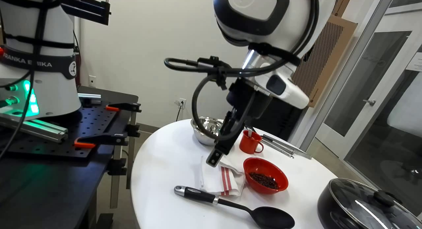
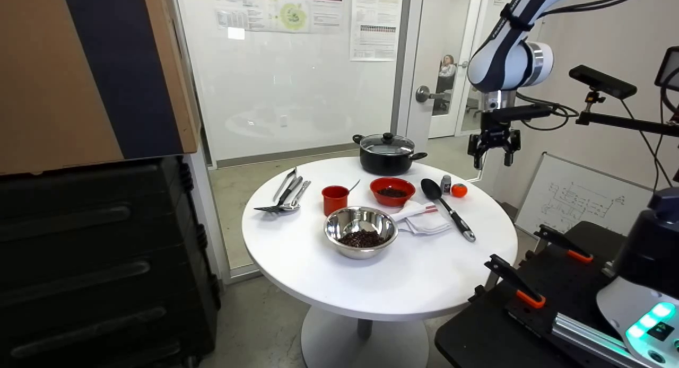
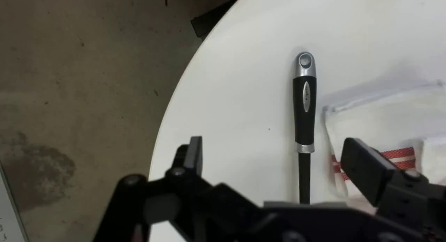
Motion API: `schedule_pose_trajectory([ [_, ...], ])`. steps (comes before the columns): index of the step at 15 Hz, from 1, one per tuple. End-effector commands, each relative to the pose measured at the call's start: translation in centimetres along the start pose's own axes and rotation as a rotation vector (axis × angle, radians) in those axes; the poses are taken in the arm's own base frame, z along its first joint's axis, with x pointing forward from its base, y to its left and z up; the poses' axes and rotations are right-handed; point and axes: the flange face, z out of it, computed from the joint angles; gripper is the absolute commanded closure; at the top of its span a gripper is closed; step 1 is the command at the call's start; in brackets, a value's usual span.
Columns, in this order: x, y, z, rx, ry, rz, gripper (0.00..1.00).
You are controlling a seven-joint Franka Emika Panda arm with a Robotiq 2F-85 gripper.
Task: Move the black spoon away from the pot
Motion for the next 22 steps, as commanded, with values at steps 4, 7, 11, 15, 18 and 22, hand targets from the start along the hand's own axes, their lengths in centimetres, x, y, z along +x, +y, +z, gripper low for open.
schedule_pose_trajectory([
  [4,2.1,-0.2,0.8,-0.029,-0.005,0.039,0.00],
  [7,2.0,-0.4,1.0,-0.035,-0.003,0.024,0.00],
  [11,0.0,-2.1,6.0,-0.090,-0.059,-0.078,0.00],
  [15,-1.2,-3.3,11.1,-0.134,-0.089,-0.146,0.00],
  [18,-1.3,-4.0,13.8,-0.149,-0.059,-0.190,0.00],
  [22,-1.1,-5.1,15.5,-0.144,-0.008,-0.218,0.00],
])
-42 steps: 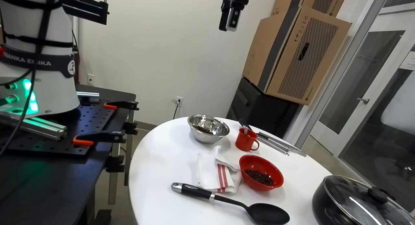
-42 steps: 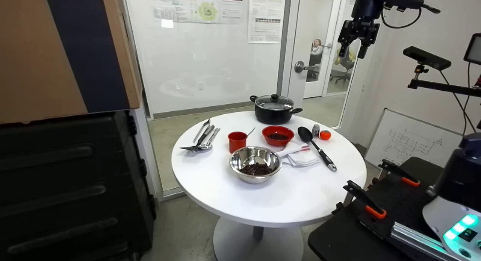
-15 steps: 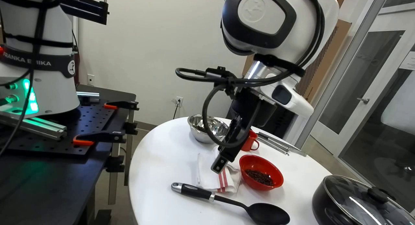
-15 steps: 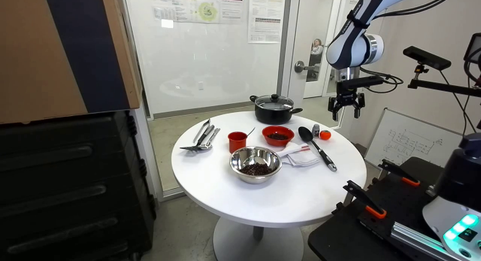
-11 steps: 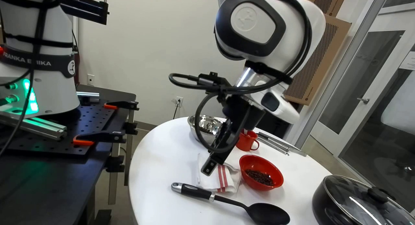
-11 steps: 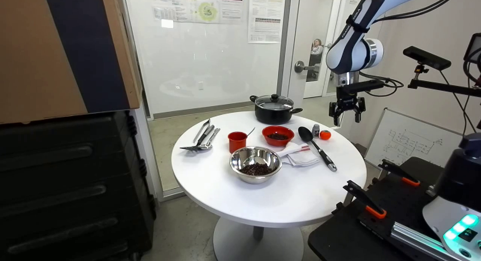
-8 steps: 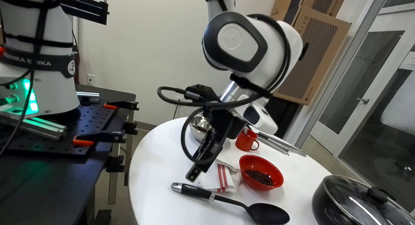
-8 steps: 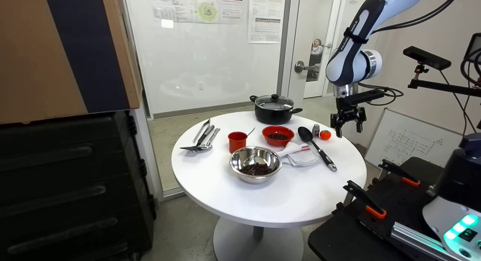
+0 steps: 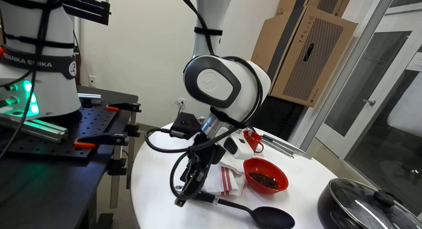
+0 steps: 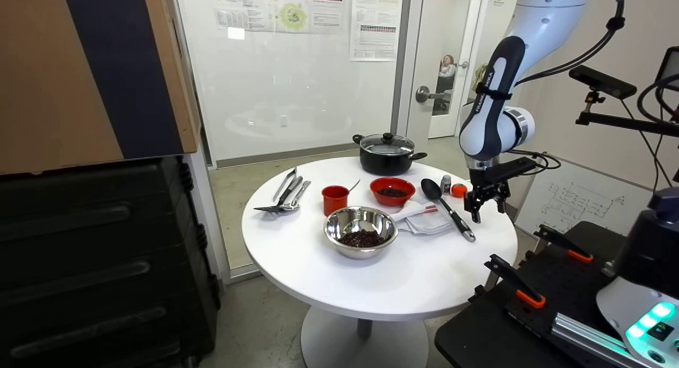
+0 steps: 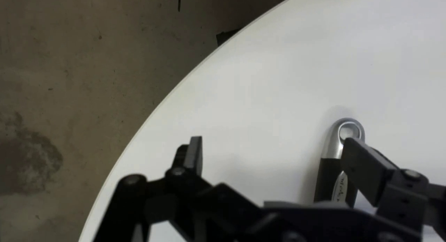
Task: Move the black spoon away from the pot
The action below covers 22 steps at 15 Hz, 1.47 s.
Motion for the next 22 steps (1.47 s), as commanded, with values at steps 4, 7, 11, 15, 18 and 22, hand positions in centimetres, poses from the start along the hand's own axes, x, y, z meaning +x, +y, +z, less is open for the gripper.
schedule_pose_trajectory([
  [4,0.8,-1.8,1.3,-0.012,0.084,-0.035,0.00],
  [7,1.0,-2.4,1.5,-0.011,0.106,-0.039,0.00],
  [11,1.4,-3.0,2.1,-0.021,0.137,-0.034,0.00],
  [15,1.7,-3.5,3.0,-0.018,0.164,0.004,0.00],
  [18,1.8,-4.0,3.6,-0.013,0.171,0.026,0.01],
  [22,1.8,-4.6,4.3,-0.011,0.173,0.046,0.33],
])
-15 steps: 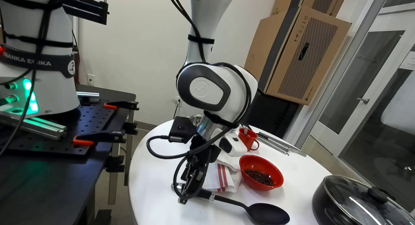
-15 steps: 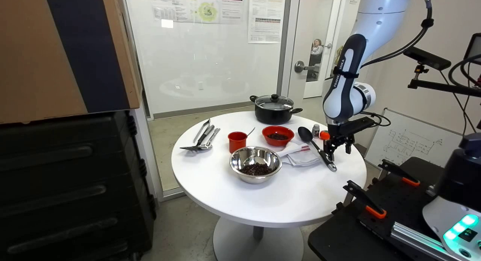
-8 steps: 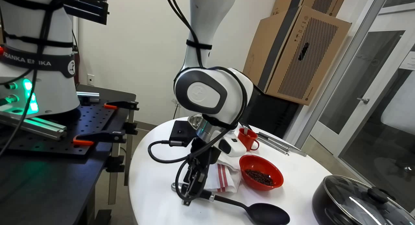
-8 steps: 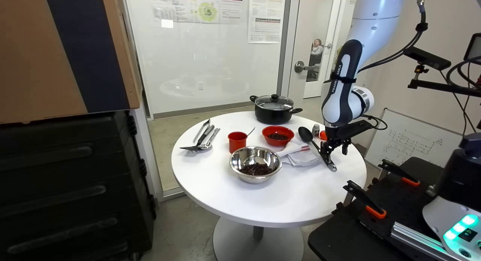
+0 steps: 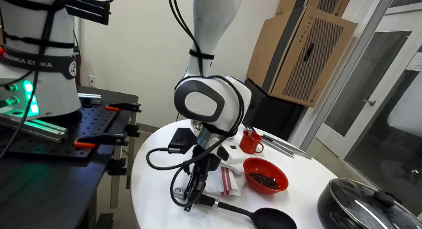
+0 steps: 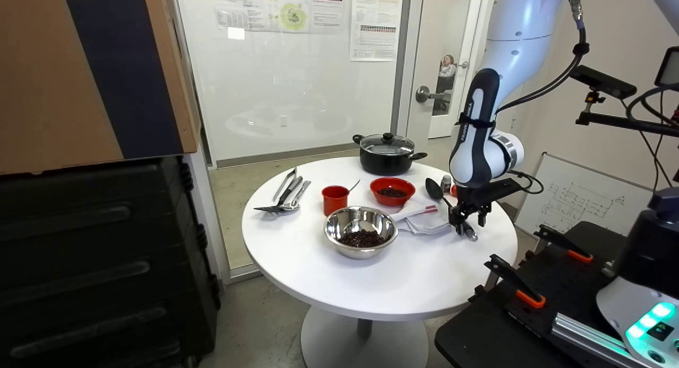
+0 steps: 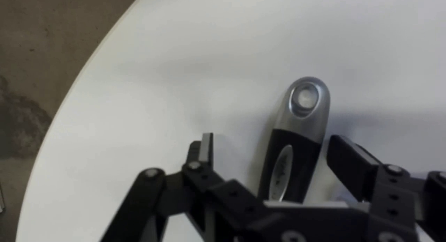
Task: Move the black spoon away from the pot
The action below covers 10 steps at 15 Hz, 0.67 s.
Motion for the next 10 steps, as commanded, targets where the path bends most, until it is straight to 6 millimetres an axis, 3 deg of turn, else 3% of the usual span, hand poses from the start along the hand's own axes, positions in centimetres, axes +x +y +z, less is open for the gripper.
schedule_pose_trajectory([
  [1,0.36,-0.53,0.71,-0.010,0.020,0.033,0.46],
  [6,0.78,-0.52,0.69,-0.015,0.022,0.057,0.87],
  [10,1.02,-0.13,0.38,-0.011,0.020,0.087,0.90],
])
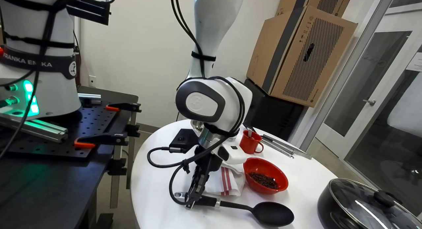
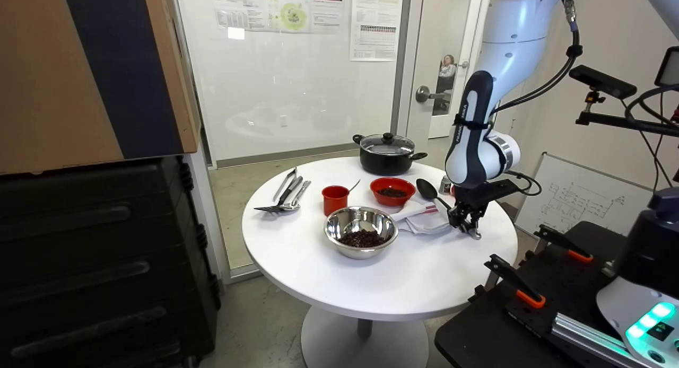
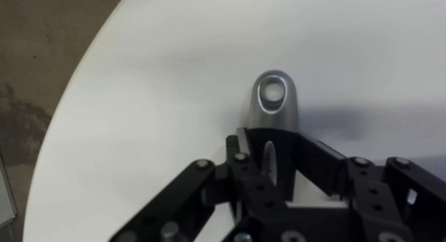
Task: Move the black spoon away from the pot
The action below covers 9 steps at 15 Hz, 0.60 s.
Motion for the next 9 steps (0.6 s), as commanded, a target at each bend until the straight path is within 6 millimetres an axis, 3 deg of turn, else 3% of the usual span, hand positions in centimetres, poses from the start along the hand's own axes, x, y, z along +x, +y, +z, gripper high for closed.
schedule_pose_trajectory([
  [1,0.6,0.2,0.1,-0.002,0.015,0.042,0.90],
  [6,0.8,2.8,-4.0,0.068,0.060,0.121,0.90],
  [9,0.6,3.7,-7.1,0.076,0.120,0.060,0.90],
])
